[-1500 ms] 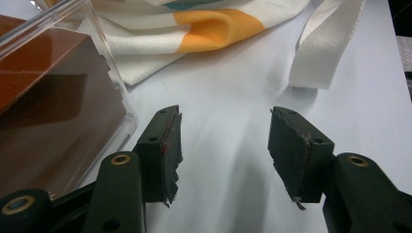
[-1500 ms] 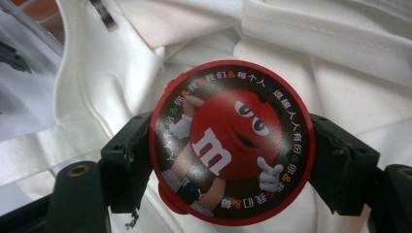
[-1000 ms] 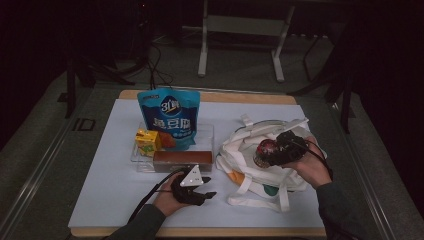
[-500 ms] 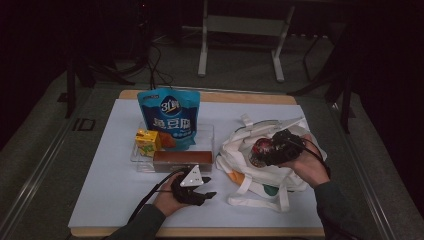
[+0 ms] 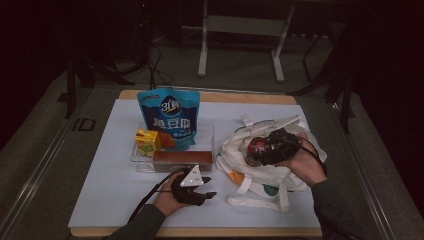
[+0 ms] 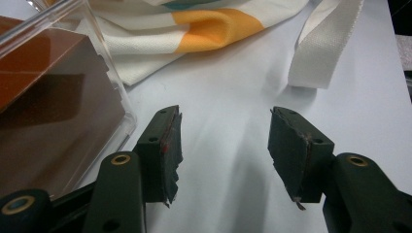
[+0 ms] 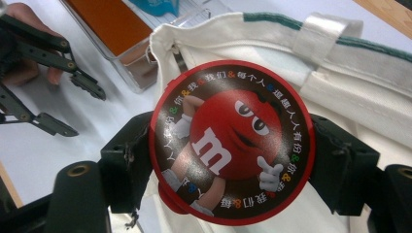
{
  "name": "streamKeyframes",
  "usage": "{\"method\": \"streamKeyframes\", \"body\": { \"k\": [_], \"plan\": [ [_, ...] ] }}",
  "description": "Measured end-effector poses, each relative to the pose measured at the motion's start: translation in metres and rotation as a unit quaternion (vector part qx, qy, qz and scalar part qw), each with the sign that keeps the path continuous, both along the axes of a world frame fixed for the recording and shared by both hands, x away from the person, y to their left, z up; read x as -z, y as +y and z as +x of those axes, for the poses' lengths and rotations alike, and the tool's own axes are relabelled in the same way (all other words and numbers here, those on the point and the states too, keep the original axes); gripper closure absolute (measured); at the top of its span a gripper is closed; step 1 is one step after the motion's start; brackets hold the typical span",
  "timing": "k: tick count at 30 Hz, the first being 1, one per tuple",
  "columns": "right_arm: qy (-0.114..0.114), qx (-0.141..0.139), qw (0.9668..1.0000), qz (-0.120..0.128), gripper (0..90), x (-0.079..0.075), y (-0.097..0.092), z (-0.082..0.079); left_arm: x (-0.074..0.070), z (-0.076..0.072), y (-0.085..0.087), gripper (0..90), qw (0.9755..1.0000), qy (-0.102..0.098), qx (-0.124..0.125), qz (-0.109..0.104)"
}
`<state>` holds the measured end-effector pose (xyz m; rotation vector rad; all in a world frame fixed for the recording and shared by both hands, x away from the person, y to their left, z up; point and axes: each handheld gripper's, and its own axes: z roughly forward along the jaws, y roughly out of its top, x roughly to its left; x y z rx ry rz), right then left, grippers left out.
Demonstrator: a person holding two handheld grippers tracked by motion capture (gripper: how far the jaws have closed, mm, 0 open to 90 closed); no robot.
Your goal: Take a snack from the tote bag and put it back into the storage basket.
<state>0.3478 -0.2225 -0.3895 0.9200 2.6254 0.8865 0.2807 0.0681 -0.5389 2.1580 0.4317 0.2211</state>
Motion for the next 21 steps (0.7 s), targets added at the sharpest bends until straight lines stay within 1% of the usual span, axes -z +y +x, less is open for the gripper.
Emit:
{"method": "streamKeyframes", "body": {
  "k": [15,21],
  "plan": [
    [-0.003,-0.026,0.9996,0.007,25.6,-0.007,0.016,-0.004,0.000,0.000,0.000,46.1,1.0000,0.000,-0.001,-0.001],
    [0.001,-0.037,0.9992,0.012,25.6,-0.010,0.023,-0.005,0.000,0.000,0.000,46.1,1.0000,0.000,0.000,0.000]
  ]
}}
